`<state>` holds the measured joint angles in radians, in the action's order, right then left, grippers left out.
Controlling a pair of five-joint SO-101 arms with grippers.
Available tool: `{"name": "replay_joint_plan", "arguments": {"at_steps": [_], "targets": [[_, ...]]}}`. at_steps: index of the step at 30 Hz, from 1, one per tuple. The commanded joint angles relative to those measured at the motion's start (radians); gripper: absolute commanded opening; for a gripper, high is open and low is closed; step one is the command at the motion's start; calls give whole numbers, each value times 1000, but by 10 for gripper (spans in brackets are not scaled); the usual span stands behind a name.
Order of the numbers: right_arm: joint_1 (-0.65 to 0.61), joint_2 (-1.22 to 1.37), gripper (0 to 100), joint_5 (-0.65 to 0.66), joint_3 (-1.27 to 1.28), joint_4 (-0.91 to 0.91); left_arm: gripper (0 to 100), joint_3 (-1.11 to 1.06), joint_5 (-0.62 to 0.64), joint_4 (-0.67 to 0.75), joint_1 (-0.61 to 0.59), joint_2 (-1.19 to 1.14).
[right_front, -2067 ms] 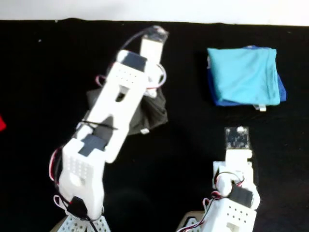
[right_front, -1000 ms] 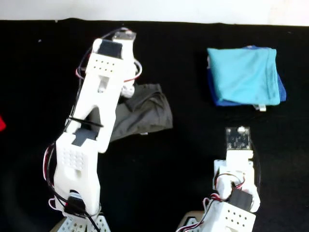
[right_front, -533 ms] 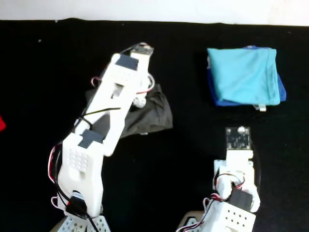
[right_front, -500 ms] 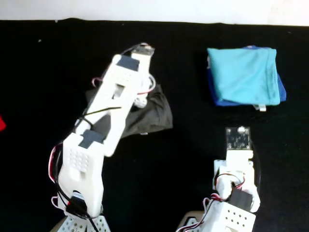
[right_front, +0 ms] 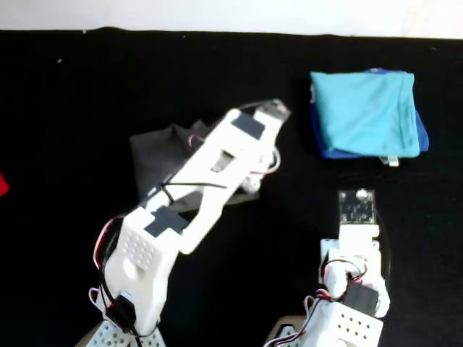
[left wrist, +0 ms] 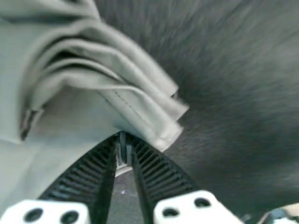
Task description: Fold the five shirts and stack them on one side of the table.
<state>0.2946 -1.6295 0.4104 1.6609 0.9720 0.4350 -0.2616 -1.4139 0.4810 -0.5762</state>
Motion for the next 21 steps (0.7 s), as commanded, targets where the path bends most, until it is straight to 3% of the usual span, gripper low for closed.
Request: {"name": "replay_joint_plan", "arguments": {"at_steps": [1,6,12,21], "targets": [[13,-13,8,6,145,2,13,177,8,-81,-73,45],[13,-13,8,6,145,2,13,303,6,-204,-219,36],[12,-15,8,6,145,2,13,157,-54,-210,-263,35],[10,-15,8,6,145,2,14,111,-18,58,-242,-120]]}}
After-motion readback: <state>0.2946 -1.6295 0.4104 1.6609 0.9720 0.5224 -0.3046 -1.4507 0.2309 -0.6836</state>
